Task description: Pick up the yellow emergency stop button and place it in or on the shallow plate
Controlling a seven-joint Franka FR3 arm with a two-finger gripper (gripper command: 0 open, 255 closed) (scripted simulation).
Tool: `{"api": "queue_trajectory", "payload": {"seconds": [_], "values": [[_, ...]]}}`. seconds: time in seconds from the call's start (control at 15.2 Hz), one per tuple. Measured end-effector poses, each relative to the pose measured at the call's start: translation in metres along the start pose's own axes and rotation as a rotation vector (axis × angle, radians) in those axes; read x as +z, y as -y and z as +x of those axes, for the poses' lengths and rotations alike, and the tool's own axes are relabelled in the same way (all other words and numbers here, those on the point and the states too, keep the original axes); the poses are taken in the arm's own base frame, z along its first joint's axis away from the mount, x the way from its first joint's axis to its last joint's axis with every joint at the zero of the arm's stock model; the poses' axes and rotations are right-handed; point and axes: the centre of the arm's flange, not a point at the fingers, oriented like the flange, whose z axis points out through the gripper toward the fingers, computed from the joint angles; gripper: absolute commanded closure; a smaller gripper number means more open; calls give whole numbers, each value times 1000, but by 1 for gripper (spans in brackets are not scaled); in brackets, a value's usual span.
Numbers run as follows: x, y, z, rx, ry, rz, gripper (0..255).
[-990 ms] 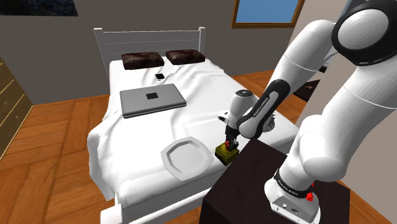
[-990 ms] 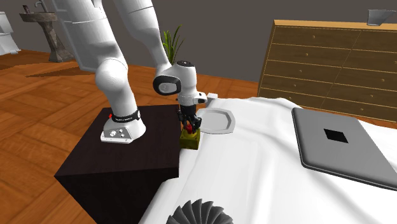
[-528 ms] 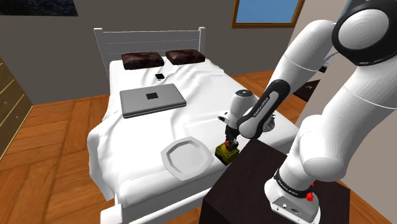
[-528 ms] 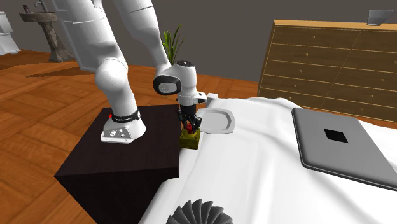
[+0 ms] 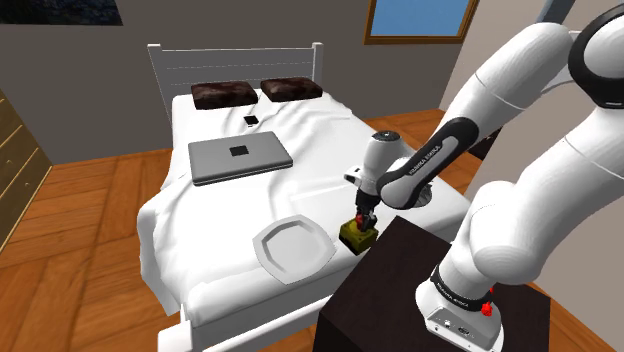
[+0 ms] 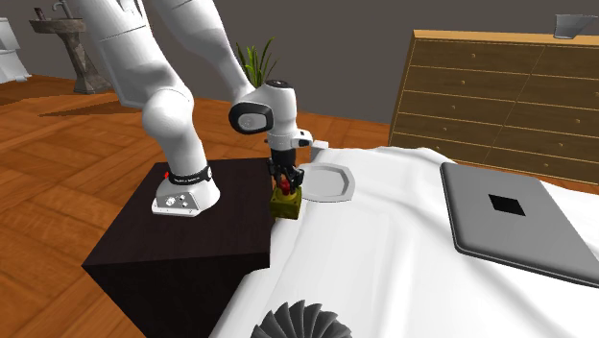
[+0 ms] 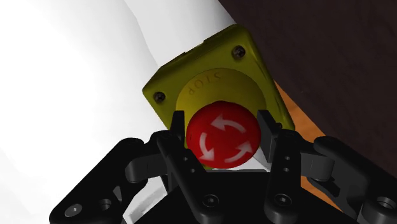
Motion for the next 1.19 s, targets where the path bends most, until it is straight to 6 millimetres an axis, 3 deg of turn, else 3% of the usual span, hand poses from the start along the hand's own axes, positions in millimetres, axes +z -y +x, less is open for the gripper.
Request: {"api": "queue_trajectory", "payload": {"seconds": [0.79, 1.19], "values": [[-63, -2, -1, 0, 1, 0, 255], [-81, -5, 64, -1, 2, 0, 255]]}}
